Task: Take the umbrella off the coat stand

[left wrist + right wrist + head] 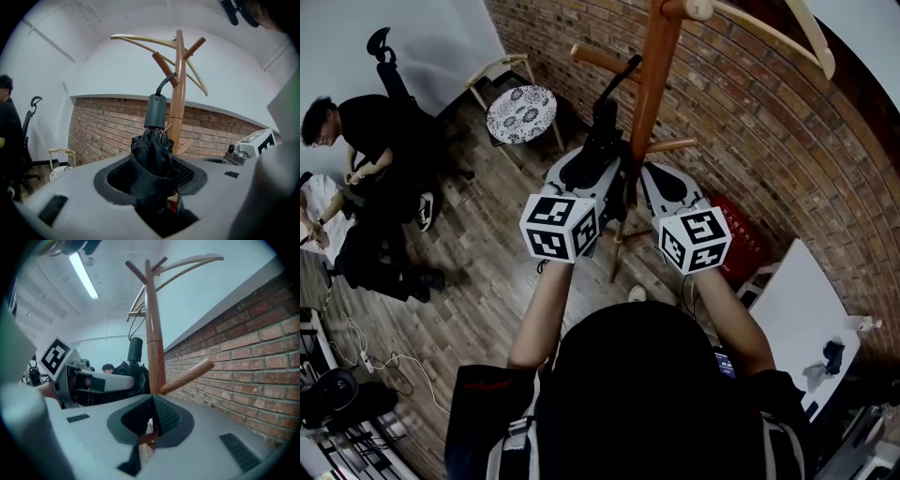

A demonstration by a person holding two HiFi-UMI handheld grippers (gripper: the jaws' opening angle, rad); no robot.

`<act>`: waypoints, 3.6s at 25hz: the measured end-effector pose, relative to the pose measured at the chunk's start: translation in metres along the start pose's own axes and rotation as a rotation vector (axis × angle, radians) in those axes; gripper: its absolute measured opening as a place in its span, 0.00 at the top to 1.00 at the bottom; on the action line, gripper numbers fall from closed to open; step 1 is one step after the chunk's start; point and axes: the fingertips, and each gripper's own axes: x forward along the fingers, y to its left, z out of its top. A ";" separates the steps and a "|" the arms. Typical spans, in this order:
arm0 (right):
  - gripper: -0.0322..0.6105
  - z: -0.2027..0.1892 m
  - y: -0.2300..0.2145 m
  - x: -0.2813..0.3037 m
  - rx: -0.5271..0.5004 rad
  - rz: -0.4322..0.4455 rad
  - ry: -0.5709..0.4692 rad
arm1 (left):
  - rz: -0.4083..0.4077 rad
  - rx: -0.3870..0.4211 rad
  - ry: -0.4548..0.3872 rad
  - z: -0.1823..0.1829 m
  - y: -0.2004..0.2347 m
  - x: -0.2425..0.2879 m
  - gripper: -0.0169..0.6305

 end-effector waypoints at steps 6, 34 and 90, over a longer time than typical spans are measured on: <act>0.91 0.004 0.004 0.004 -0.001 0.012 -0.003 | 0.010 0.000 -0.006 0.004 0.002 -0.004 0.63; 0.91 0.018 0.026 0.015 -0.006 0.086 -0.031 | 0.057 -0.012 -0.066 0.023 0.008 -0.021 0.63; 0.91 0.028 0.048 0.030 -0.011 0.198 -0.052 | 0.143 -0.019 -0.157 0.053 0.022 -0.041 0.63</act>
